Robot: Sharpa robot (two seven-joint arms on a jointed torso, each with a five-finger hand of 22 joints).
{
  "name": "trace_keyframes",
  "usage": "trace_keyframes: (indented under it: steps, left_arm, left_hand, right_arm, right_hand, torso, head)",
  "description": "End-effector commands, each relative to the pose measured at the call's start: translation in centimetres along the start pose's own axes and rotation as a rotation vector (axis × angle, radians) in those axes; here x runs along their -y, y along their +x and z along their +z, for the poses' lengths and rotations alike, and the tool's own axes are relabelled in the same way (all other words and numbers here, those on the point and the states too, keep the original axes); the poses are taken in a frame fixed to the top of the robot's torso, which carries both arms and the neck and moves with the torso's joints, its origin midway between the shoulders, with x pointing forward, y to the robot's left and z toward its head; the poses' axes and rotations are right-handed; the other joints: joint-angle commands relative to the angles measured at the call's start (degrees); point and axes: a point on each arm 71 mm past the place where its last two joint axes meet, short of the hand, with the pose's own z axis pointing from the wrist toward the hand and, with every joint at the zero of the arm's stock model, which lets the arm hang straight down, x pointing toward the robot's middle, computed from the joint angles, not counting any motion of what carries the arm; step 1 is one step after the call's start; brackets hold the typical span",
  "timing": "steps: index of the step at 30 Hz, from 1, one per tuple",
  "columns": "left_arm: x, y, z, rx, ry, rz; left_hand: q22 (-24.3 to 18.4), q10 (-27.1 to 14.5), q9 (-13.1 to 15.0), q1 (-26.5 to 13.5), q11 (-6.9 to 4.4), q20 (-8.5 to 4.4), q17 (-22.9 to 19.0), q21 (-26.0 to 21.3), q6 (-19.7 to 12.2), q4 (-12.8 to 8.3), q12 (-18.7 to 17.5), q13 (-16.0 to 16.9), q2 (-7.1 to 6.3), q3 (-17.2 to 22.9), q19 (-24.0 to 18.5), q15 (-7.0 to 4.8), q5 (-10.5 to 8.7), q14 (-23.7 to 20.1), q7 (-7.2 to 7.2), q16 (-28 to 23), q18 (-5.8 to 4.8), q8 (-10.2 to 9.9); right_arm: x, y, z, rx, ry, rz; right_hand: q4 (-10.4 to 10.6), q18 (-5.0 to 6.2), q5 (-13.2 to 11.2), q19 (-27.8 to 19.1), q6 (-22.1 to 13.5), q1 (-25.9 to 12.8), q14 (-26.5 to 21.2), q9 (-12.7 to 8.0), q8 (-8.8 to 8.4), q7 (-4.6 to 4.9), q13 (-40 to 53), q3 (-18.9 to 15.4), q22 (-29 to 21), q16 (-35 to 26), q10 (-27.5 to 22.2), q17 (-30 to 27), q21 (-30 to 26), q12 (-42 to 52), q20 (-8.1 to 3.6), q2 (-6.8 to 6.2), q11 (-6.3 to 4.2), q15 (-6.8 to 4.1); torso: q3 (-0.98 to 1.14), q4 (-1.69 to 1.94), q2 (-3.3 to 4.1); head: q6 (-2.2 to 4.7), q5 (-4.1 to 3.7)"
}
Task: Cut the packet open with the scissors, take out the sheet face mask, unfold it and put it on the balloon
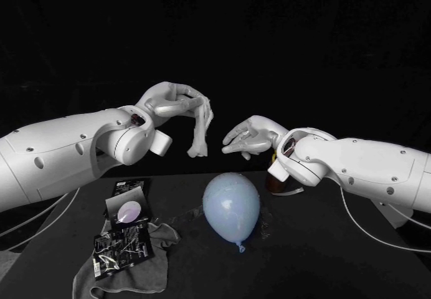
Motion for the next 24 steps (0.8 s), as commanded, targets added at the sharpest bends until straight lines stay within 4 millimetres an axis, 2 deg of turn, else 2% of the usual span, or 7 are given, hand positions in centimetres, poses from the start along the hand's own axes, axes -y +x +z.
trace_keyframes:
  steps: [1, 8, 9, 19, 21, 22, 24]
  left_arm:
    - [0.2, 0.4, 0.1, -0.039, -0.001, -0.015]
    - [0.4, 0.8, 0.2, -0.068, 0.002, -0.023]
    - [0.4, 0.7, 0.2, -0.069, 0.001, -0.024]
    - [0.3, 0.6, 0.1, -0.083, -0.014, -0.029]
    - [0.3, 0.7, 0.1, -0.090, -0.016, -0.025]
    - [0.3, 0.7, 0.1, -0.094, -0.017, -0.022]
    - [0.2, 0.7, 0.0, -0.100, -0.020, -0.016]
  left_hand:
    - [0.51, 0.13, 9.55, -0.44, -0.20, -0.55, 0.67, 1.15, -0.21, -0.18, 0.31, 0.38, 0.27, -0.49, 2.08, -0.72, 0.13, 2.96, -0.26, 0.84, 0.87, 0.72]
    - [4.81, -2.18, 9.45, -0.36, -0.58, -4.87, 4.64, 8.57, -0.29, -0.53, -1.14, 0.70, 0.90, -2.48, 10.02, -2.77, 0.13, 11.99, -0.67, 6.33, 0.80, 0.85]
    - [7.41, -2.04, 9.32, -0.39, -0.46, -6.35, 7.11, 11.93, -0.20, -0.41, -1.97, 0.67, 0.94, -2.49, 10.16, -3.07, 0.19, 12.70, -0.92, 9.20, 0.32, 0.81]
    - [17.14, -0.80, 9.42, -0.71, -1.22, -9.16, 15.60, 24.87, -0.33, 0.31, -4.06, 0.97, 0.31, -1.33, 11.57, -4.22, 0.11, 17.31, -1.20, 20.97, 0.62, 1.19]
    - [18.98, -0.23, 9.55, -0.86, -1.49, -9.77, 19.23, 27.67, -0.37, 0.63, -4.21, 1.19, 0.09, -0.87, 12.77, -4.61, 0.04, 20.05, -1.38, 25.40, 0.66, 1.35]
    - [19.88, 0.03, 9.63, -0.89, -1.59, -9.96, 24.88, 29.01, -0.37, 0.76, -4.30, 1.31, -0.05, -0.63, 13.26, -4.80, 0.11, 22.48, -1.54, 28.99, 0.67, 1.45]
    - [20.54, 0.19, 9.70, -1.00, -1.76, -10.11, 28.59, 30.01, -0.41, 0.98, -4.40, 1.42, -0.17, -0.46, 13.60, -4.88, 0.10, 24.07, -1.56, 31.39, 0.68, 1.51]
  right_arm:
    - [0.1, -0.1, 0.0, 0.038, -0.019, 0.048]
    - [0.4, 0.2, 0.0, 0.082, -0.040, 0.086]
    - [0.4, 0.4, 0.0, 0.087, -0.045, 0.092]
    - [0.5, 0.0, -0.3, 0.210, -0.089, 0.175]
    - [0.6, -0.3, -0.6, 0.236, -0.098, 0.195]
    - [0.6, -0.4, -0.7, 0.248, -0.102, 0.209]
    - [0.7, -0.6, -0.8, 0.259, -0.107, 0.237]
  right_hand:
    - [0.21, 0.72, -0.25, -0.59, -0.66, 0.79, -0.62, -0.35, -0.74, 0.10, -0.01, -0.53, 0.07, -0.24, -0.92, -0.67, -0.89, -0.07, 0.11, 0.00, 0.10, 0.12]
    - [0.81, 0.78, -0.26, -0.68, -0.99, 1.78, -0.77, -0.84, -1.66, 0.51, -0.04, -1.42, -0.03, 0.04, -2.54, -0.78, -1.18, -0.08, 0.46, 0.14, 0.52, 0.46]
    - [0.94, 0.78, -0.26, -0.69, -1.11, 1.85, -0.78, -0.93, -1.83, 0.57, -0.03, -1.64, -0.04, 0.11, -2.77, -0.79, -1.24, -0.07, 0.52, 0.10, 0.58, 0.52]
    - [1.30, 0.69, -0.25, 0.16, -0.65, 3.70, -0.19, -1.31, -2.34, 0.57, 0.13, -1.49, 0.31, 0.84, -2.32, 0.19, -0.06, 0.60, 0.67, 1.39, 0.50, 0.51]
    - [1.39, 0.59, -0.25, 0.60, -0.49, 3.81, 0.18, -1.36, -2.37, 0.57, 0.14, -1.47, 0.51, 1.11, -2.12, 0.76, 0.65, 0.70, 0.66, 1.50, 0.47, 0.48]
    - [1.43, 0.57, -0.25, 0.68, -0.43, 3.82, 0.26, -1.37, -2.37, 0.58, 0.14, -1.48, 0.55, 1.18, -2.07, 0.89, 0.76, 0.73, 0.66, 1.51, 0.47, 0.47]
    - [1.48, 0.59, -0.25, 0.65, -0.33, 3.84, 0.25, -1.38, -2.37, 0.57, 0.15, -1.48, 0.54, 1.20, -2.01, 0.81, 0.69, 0.75, 0.65, 1.54, 0.46, 0.47]
  torso:
    - [-0.01, -0.10, 0.05]
    - [0.03, 0.00, 0.04]
    - [0.05, 0.04, 0.03]
    - [-0.02, -0.05, 0.03]
    - [0.00, -0.07, 0.03]
    - [0.02, -0.05, 0.03]
    - [0.06, -0.04, 0.00]
  head:
    - [0.16, -0.31]
    - [0.09, -0.19]
    - [0.17, -0.16]
    - [0.37, -0.37]
    - [0.49, -0.35]
    - [0.49, -0.30]
    - [0.59, -0.27]
